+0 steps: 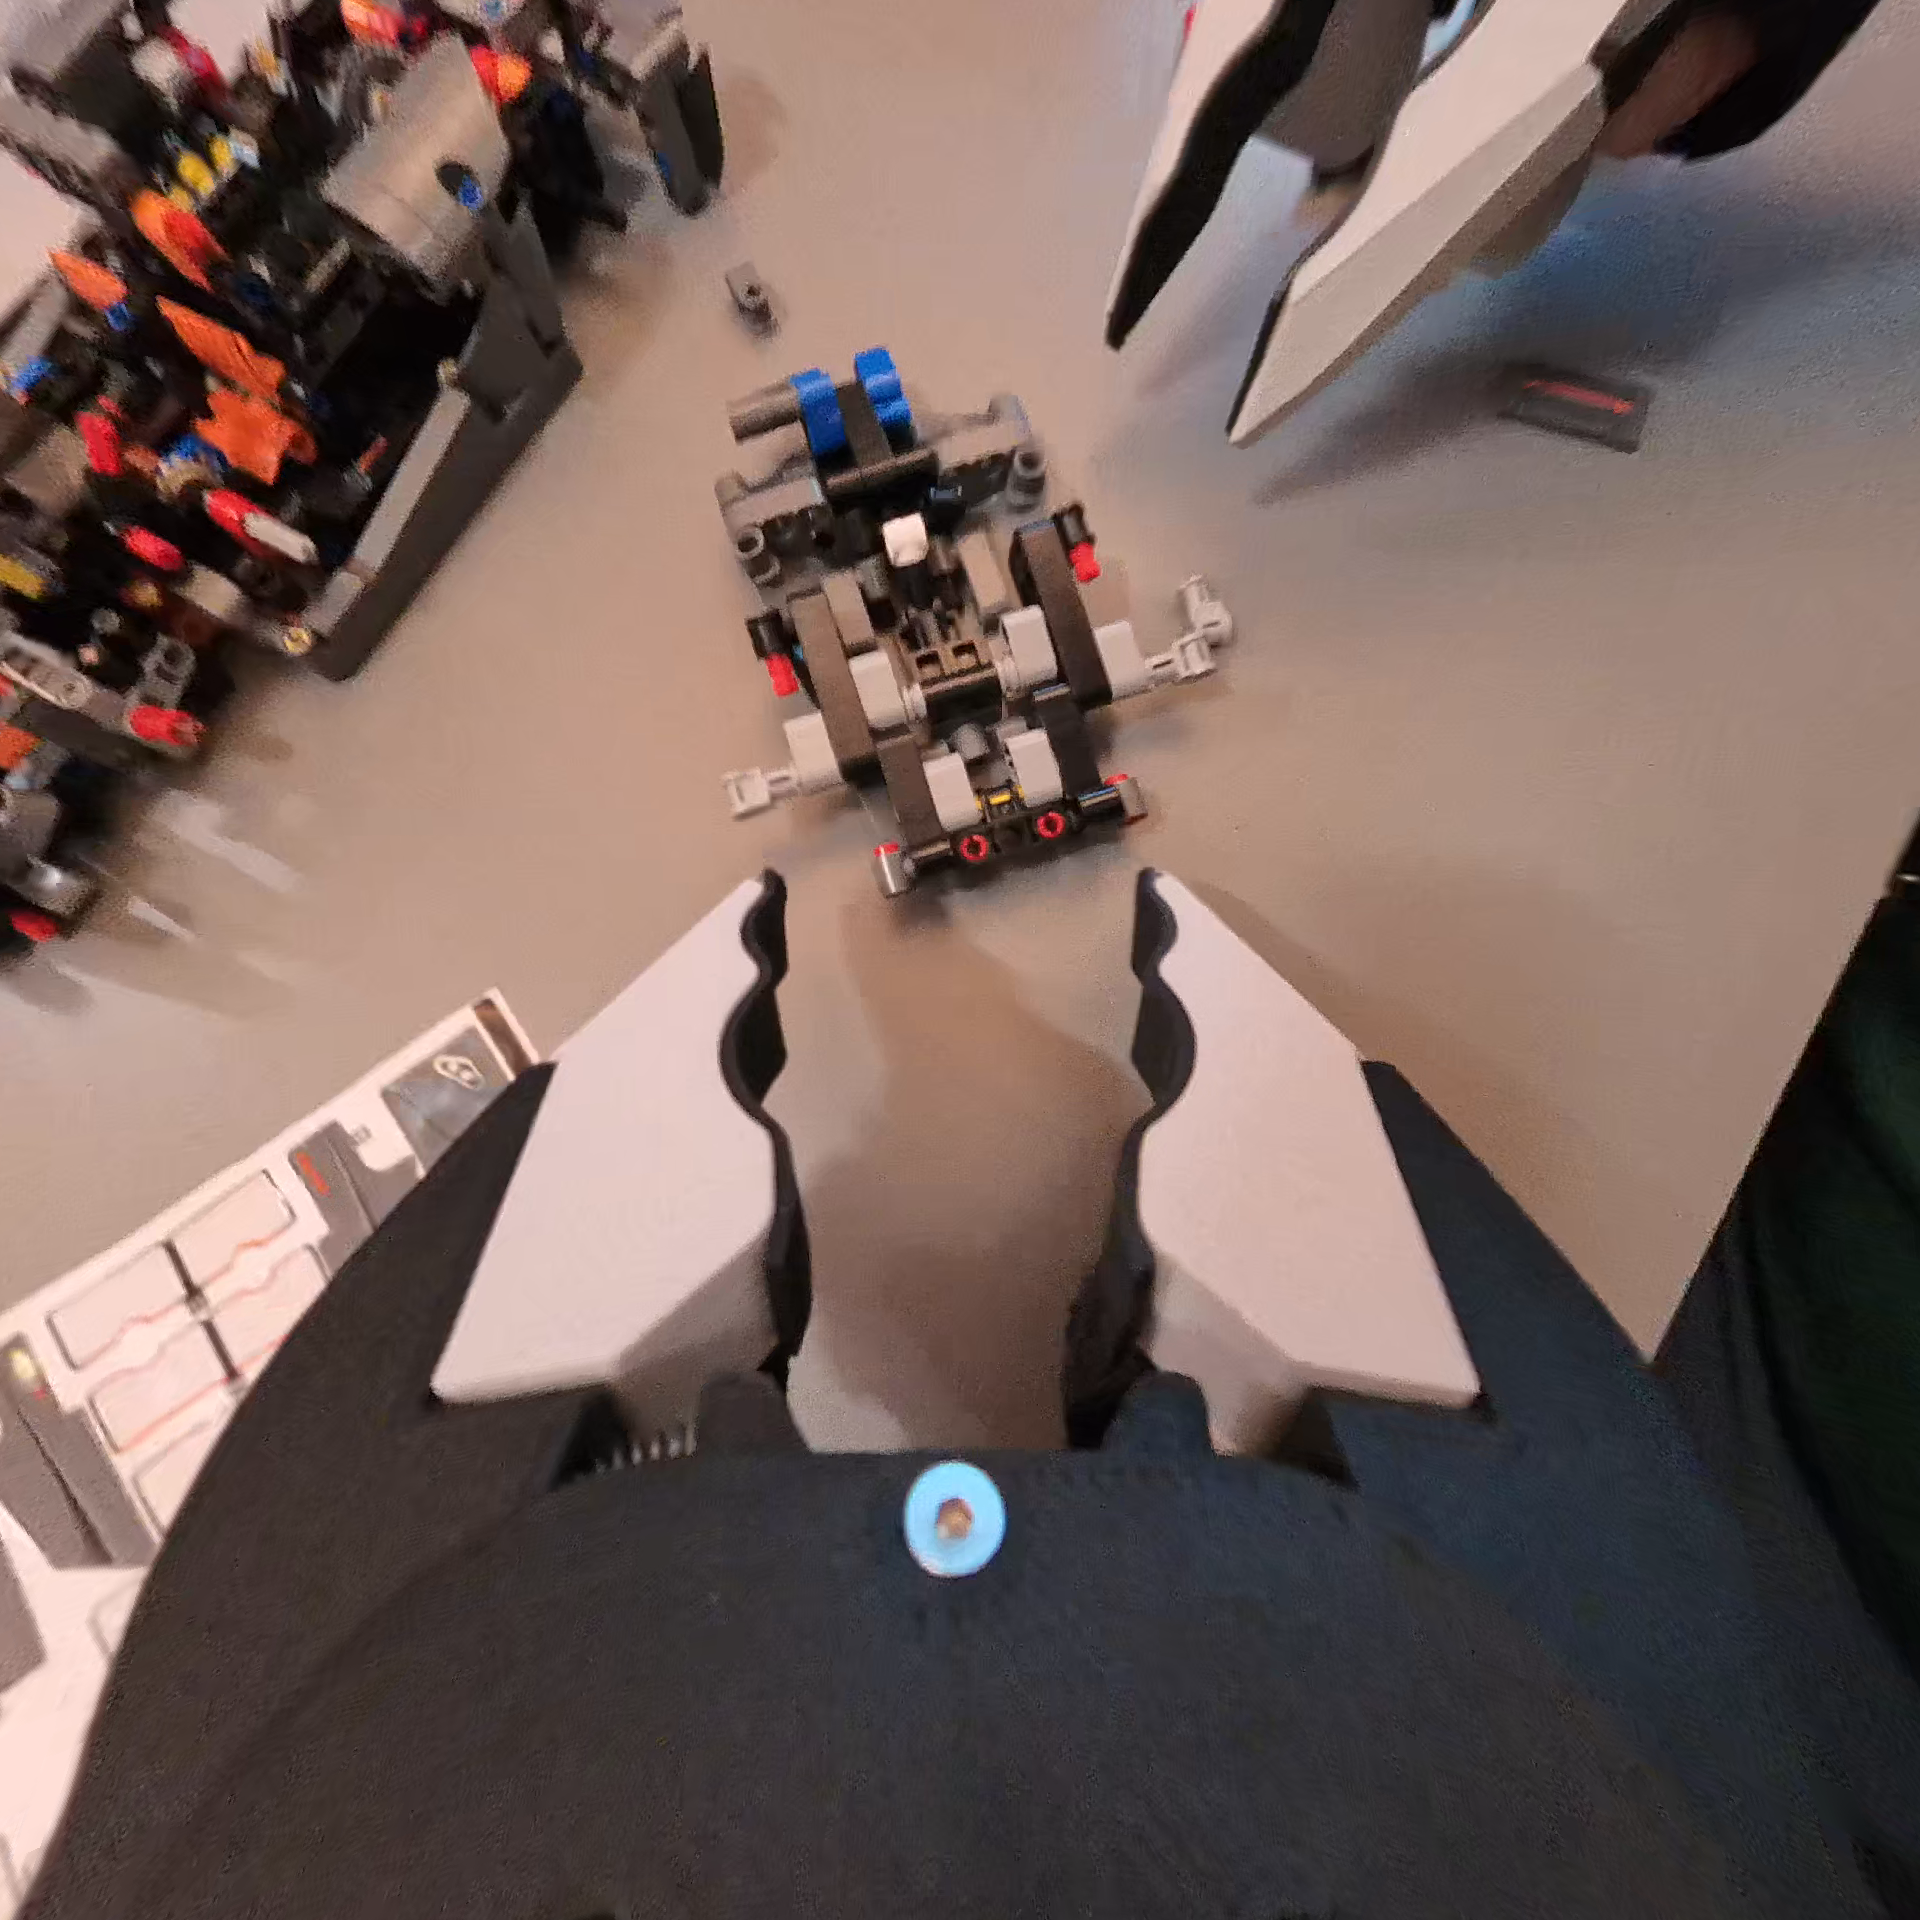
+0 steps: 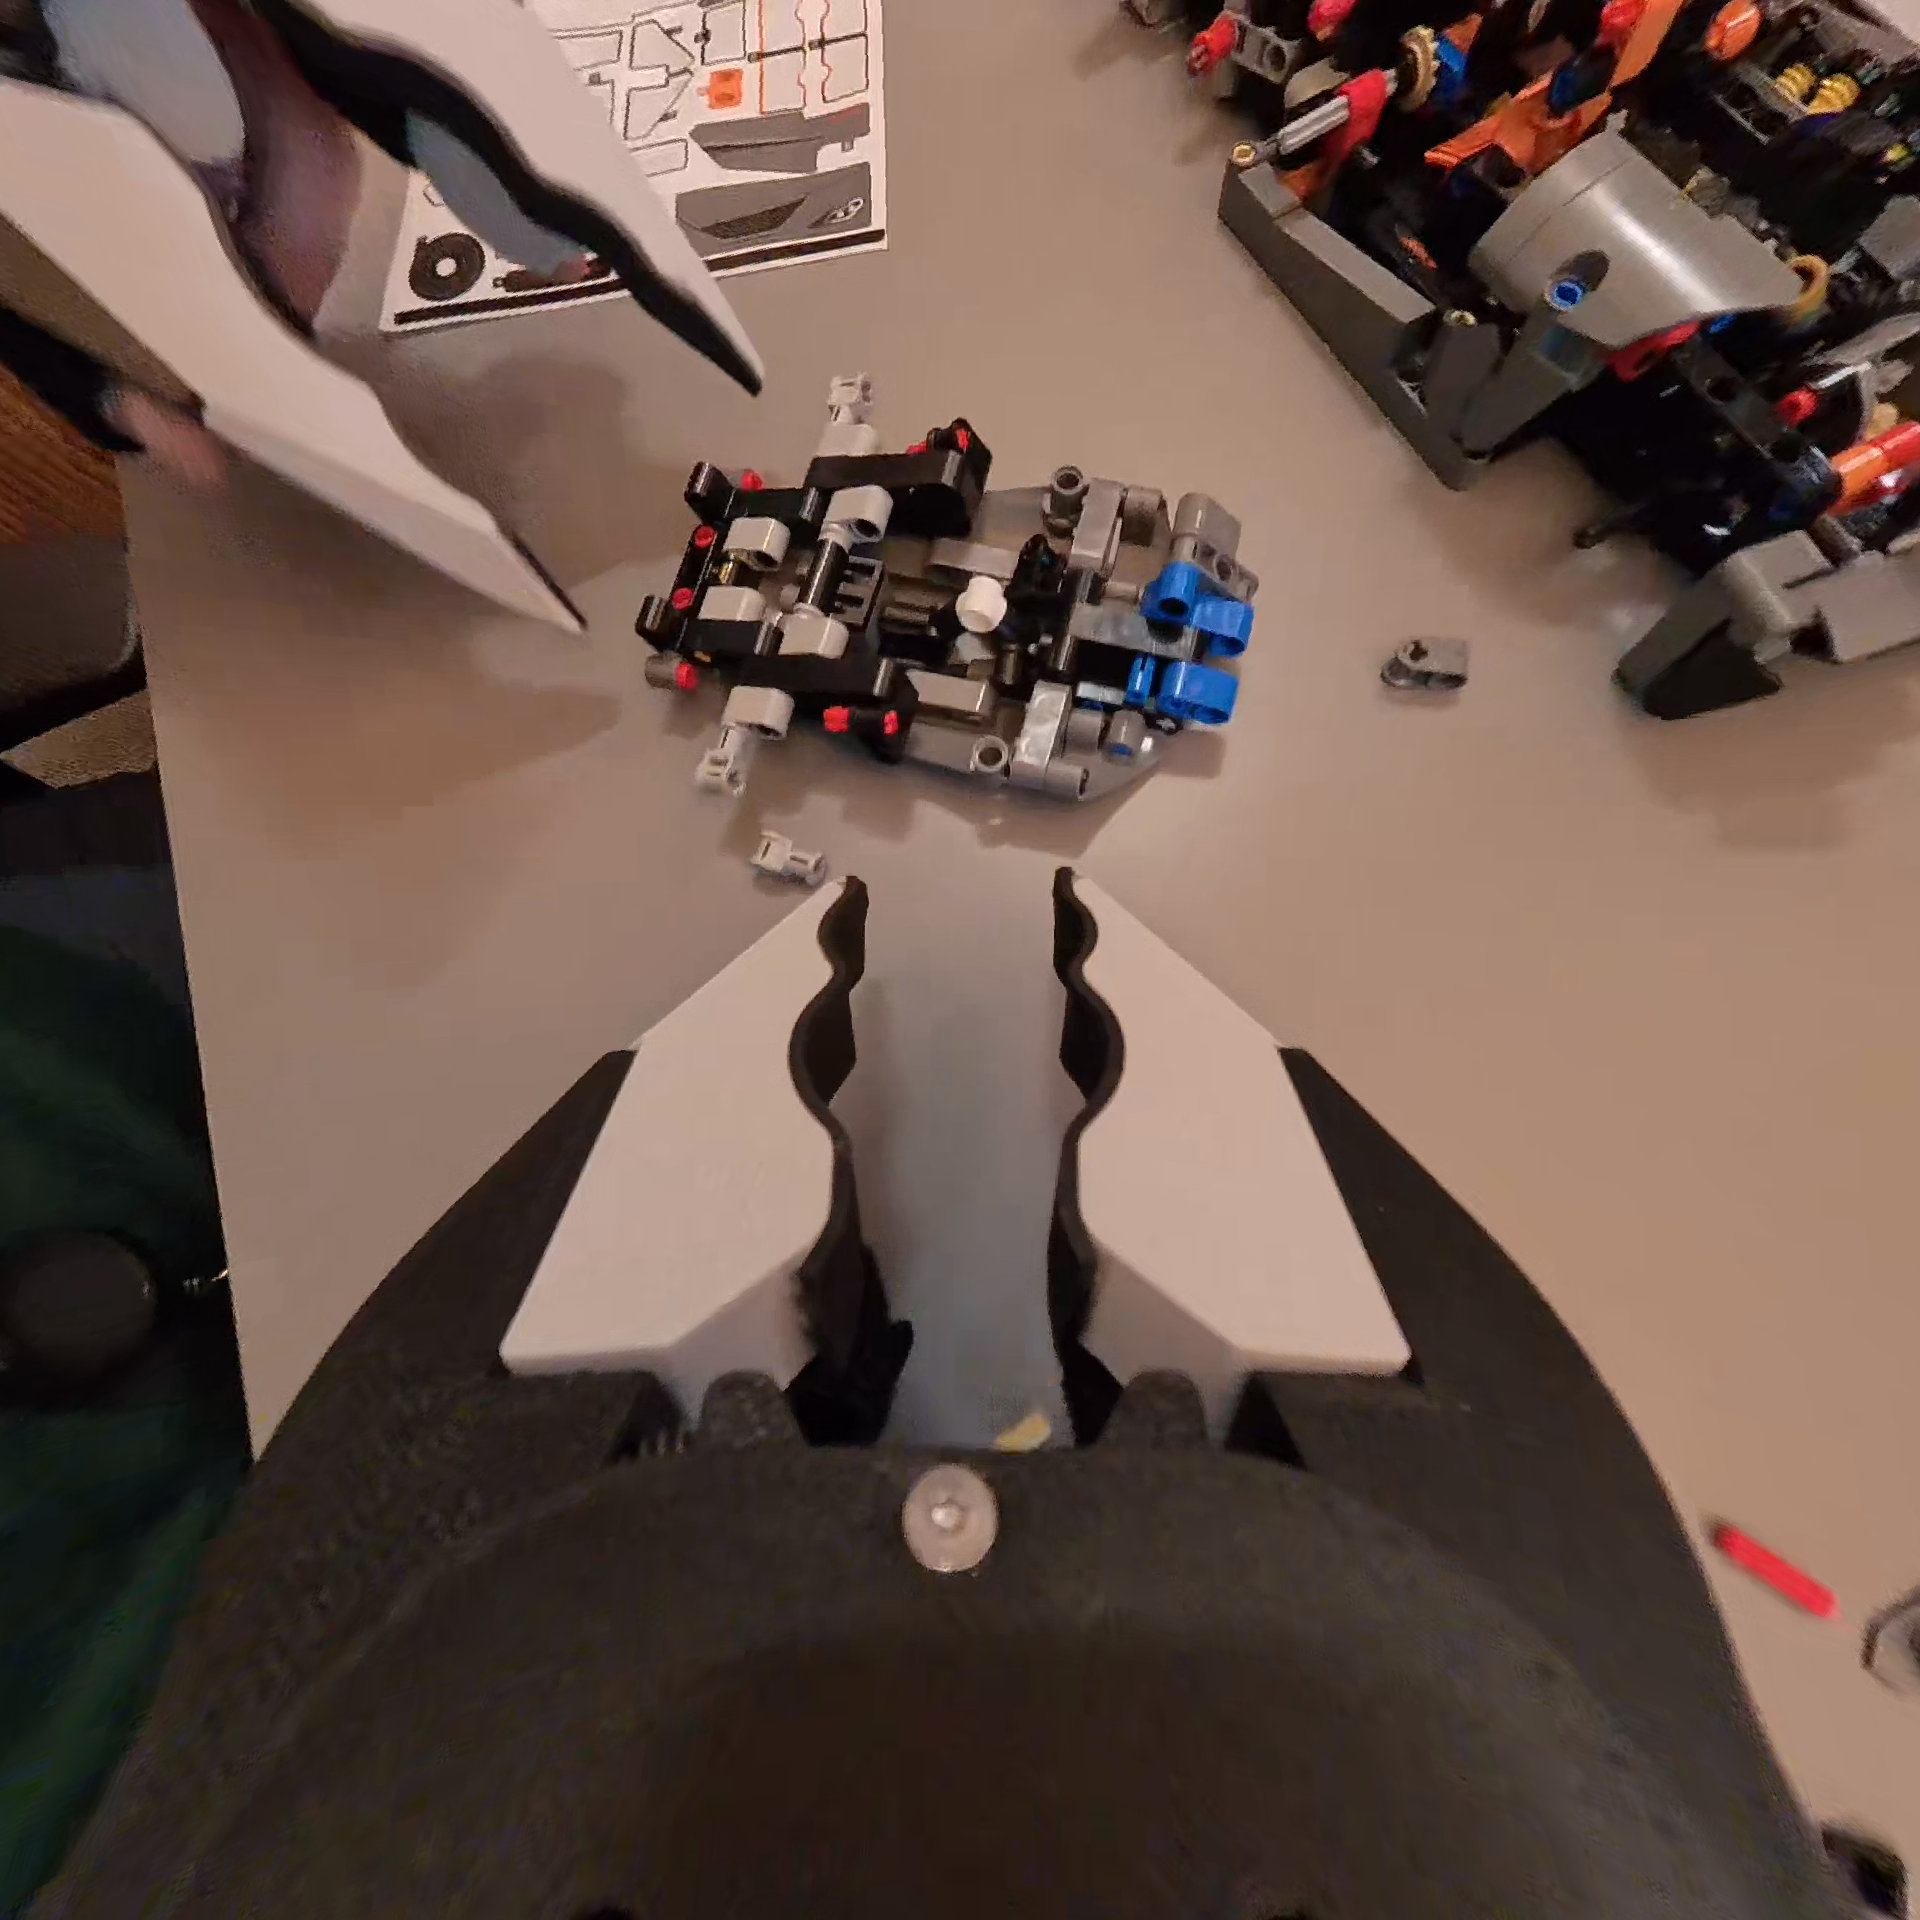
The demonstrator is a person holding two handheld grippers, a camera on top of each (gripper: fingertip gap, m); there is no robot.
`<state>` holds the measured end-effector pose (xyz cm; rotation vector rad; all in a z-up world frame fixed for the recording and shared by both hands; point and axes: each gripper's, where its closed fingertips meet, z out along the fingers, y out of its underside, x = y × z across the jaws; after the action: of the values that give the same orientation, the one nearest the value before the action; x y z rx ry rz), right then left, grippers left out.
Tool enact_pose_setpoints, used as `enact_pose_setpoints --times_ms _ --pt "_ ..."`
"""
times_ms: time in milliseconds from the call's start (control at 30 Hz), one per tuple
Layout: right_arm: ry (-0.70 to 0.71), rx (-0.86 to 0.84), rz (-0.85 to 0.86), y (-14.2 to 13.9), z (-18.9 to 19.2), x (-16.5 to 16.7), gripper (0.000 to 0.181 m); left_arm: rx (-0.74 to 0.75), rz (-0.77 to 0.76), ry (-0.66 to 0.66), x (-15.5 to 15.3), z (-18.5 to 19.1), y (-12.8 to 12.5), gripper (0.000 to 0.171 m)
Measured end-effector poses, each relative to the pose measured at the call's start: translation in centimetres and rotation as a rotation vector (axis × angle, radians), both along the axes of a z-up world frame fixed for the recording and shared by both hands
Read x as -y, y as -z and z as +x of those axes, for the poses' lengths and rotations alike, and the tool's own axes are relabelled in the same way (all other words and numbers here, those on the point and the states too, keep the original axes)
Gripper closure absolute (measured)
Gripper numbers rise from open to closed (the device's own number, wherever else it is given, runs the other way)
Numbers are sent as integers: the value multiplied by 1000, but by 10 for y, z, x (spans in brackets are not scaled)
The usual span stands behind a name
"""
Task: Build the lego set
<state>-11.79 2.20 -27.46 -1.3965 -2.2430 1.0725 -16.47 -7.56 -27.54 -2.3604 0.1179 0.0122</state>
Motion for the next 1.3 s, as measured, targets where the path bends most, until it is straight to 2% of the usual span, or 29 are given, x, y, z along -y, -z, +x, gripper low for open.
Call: enact_pose_setpoints --times_ms 133,200,367,433,567,700,800,900,1033,1300 --pt "-18 18 25 9 -13 7 150 48 13 -68 -6 5 13 113" --pt "-13 25 34 12 -18 8 150 15 24 -93 -9 2 14 121" --pt "-22 30 34 11 -25 11 162 -20 3 -67 -13 5 18 131" --pt "-38 28 50 11 -25 14 162 -30 2 -60 -14 4 18 134" --pt "-87 28 18 6 -20 28 162 -47 10 -36 -12 -4 15 134" --pt "-51 0 30 0 -21 20 159 -124 -13 -9 -5 -20 16 130" --pt "11 -21 34 -5 -28 5 147 -59 27 -26 -3 -20 9 125" --pt "2 4 29 0 -31 2 143 -13 55 -38 -1 -14 6 120" --pt "-31 32 43 10 -32 9 145 -28 28 -35 -2 -6 14 116" --pt "-61 43 61 9 -25 17 149 -41 9 -11 -2 -10 17 111"
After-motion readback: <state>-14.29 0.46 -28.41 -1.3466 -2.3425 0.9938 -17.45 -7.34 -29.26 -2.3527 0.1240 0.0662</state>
